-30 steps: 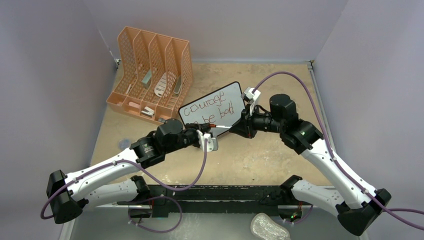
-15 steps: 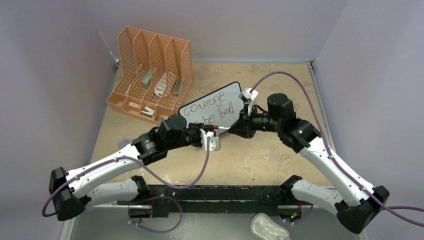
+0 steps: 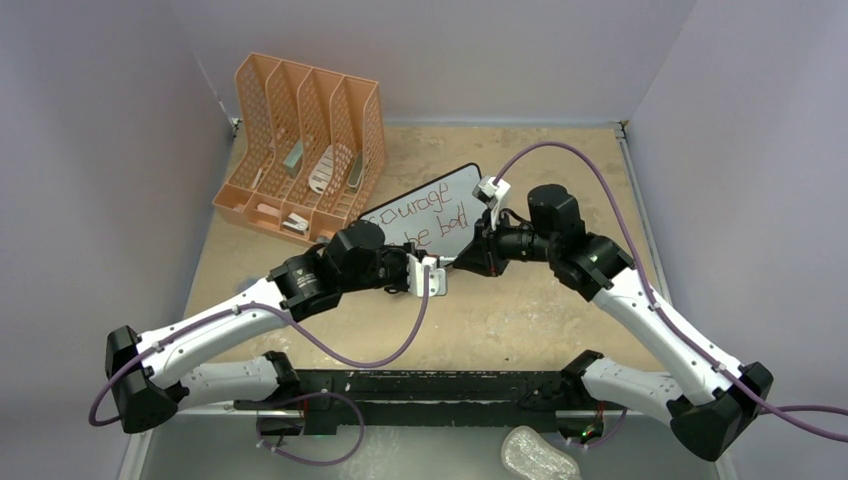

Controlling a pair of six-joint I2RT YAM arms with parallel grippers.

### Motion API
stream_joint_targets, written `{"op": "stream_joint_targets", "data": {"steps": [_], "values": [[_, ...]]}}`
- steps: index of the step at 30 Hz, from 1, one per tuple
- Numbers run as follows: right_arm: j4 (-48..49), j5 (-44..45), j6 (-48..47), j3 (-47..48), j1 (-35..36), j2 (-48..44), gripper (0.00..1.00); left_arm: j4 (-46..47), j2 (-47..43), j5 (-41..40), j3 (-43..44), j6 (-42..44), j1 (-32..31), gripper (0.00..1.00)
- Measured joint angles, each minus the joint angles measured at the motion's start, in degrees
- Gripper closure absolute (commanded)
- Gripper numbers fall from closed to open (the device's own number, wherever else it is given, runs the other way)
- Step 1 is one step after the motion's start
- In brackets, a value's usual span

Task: Write a sentence on the whiteboard
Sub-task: Close the whiteboard marker at the center of the board.

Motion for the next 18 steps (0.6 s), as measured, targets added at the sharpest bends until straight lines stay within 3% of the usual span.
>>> {"op": "stream_joint_targets", "data": {"steps": [18], "values": [[5.7, -1.18, 6.29, -4.79, 0.55, 2.47, 1.0, -4.26, 3.37, -1.49, 2.58, -1.18, -2.84, 1.0]]}}
